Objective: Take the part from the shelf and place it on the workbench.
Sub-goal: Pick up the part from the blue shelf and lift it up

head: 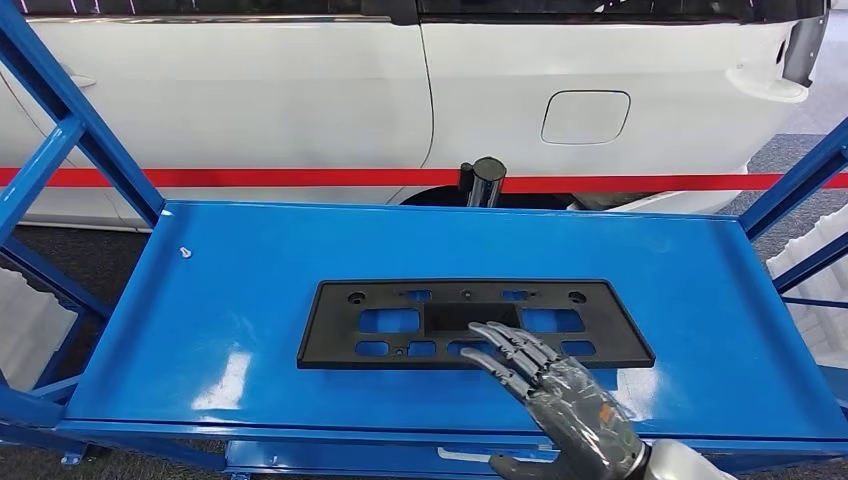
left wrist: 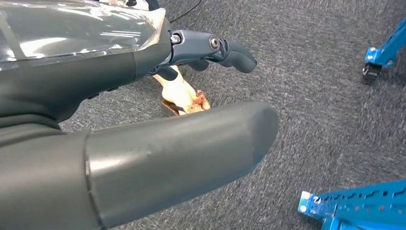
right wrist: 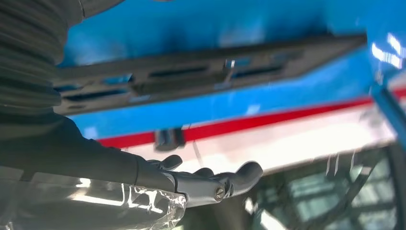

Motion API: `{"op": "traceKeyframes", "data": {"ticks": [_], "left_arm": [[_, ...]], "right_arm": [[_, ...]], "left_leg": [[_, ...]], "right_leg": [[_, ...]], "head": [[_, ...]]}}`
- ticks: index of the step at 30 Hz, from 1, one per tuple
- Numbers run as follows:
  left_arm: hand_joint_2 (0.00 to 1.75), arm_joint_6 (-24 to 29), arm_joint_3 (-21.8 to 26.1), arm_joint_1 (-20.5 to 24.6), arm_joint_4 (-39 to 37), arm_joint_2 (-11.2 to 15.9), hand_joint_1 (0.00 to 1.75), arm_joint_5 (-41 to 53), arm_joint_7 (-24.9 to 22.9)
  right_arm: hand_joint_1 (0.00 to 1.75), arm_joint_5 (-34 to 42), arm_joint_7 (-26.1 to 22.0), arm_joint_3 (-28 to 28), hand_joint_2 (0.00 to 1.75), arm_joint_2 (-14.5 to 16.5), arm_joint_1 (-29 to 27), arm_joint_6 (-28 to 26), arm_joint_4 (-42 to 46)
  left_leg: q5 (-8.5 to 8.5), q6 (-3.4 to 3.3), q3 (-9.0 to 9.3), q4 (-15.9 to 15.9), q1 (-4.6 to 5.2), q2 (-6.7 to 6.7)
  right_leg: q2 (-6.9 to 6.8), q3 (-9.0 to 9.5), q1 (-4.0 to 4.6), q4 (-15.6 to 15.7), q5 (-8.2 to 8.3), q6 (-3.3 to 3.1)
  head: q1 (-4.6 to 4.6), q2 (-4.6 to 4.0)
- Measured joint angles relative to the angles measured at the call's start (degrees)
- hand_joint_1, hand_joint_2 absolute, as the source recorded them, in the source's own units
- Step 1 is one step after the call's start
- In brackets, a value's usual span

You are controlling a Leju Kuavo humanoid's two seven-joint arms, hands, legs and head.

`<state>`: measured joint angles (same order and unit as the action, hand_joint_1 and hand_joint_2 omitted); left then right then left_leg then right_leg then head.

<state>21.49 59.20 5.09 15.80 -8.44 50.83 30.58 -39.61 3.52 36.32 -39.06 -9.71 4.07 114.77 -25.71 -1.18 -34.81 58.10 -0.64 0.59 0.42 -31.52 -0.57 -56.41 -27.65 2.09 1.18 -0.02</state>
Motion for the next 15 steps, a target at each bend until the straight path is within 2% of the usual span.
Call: {"op": "traceKeyframes", "data": {"ticks": [4,8,12,15], "left_arm": [[0.00,0.45,-0.01,0.02,0.00,-0.28,0.00,1.27,-0.84],[0.00,1.06,-0.02,0.12,0.00,-0.48,0.00,3.11,-1.91],[0.00,1.99,-0.17,0.15,0.00,-0.62,0.00,5.49,-2.34],[0.00,2.06,-0.25,0.17,0.00,-0.61,0.00,6.64,-2.26]], "right_arm": [[0.00,-1.55,-2.91,1.74,1.75,3.85,3.36,3.19,-6.46],[0.00,-5.06,-3.91,2.86,1.75,9.90,5.89,4.77,-12.93],[0.00,-8.89,-3.98,3.86,1.75,15.94,7.63,4.07,-19.45],[0.00,-13.43,-4.56,4.29,1.75,18.27,8.96,1.61,-22.74]], "left_leg": [[0.02,0.00,0.02,0.00,-0.01,-0.01],[0.02,0.00,0.05,-0.01,-0.04,-0.02],[0.02,0.00,0.06,-0.01,-0.07,-0.01],[0.03,0.00,0.07,-0.02,-0.06,-0.01]], "right_leg": [[0.00,0.41,0.02,-0.02,0.01,0.00],[0.00,0.46,0.04,-0.03,0.00,-0.01],[0.00,0.47,0.04,-0.03,0.00,-0.02],[0.00,0.48,0.02,-0.03,0.00,-0.02]], "head": [[-0.01,0.00],[-0.01,0.00],[0.00,0.00],[0.00,0.00]]}}
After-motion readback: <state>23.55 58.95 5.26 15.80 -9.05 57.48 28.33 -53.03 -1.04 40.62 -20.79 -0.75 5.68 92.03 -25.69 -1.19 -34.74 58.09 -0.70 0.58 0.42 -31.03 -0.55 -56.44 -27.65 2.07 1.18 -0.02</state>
